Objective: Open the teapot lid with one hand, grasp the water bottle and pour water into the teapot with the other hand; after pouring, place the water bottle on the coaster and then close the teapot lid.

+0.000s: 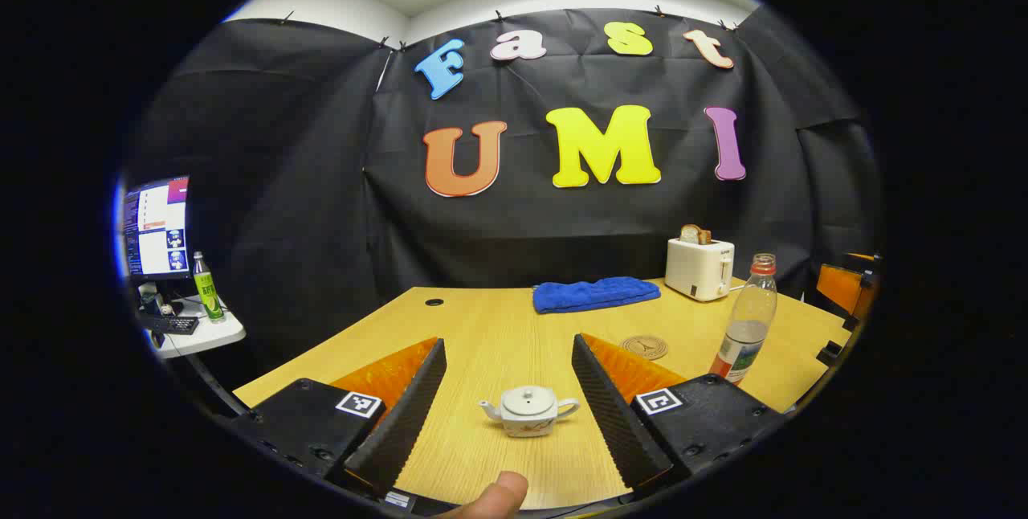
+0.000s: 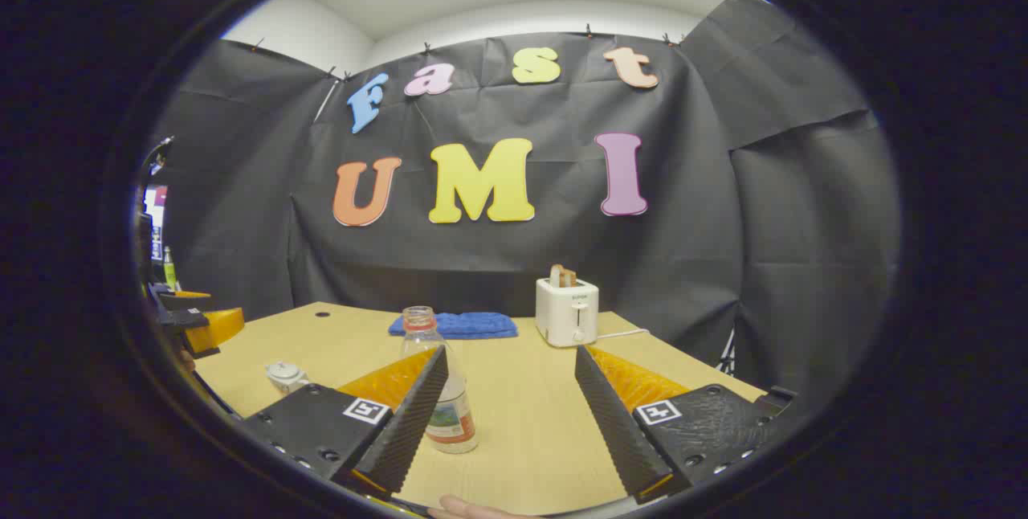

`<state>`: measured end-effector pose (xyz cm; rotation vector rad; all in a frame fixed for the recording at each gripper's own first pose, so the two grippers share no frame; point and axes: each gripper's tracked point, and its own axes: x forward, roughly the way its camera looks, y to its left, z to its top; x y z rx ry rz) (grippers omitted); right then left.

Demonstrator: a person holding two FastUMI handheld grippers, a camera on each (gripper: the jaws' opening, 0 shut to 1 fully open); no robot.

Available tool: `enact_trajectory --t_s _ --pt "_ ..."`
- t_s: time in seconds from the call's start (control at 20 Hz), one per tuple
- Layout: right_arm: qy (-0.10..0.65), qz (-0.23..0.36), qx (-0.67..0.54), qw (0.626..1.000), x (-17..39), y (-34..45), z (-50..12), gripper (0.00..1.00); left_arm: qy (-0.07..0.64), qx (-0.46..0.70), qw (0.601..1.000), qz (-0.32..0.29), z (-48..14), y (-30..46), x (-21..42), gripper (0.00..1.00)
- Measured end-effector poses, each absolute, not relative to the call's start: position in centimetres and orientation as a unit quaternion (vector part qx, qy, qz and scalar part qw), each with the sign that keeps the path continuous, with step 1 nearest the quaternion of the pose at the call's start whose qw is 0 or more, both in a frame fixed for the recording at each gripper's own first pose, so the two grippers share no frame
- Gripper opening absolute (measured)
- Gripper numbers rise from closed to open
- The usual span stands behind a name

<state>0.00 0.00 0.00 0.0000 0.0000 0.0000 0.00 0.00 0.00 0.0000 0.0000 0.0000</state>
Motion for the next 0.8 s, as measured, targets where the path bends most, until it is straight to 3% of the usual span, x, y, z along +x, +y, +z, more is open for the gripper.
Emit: enact_trajectory --t_s 0.8 --pt "0.021 -0.005 -0.011 1.0 0.5 -0.3 -2.4 0.95 0.022 -0.024 0.999 -0.013 -2.2 0.1 0.3 0.99"
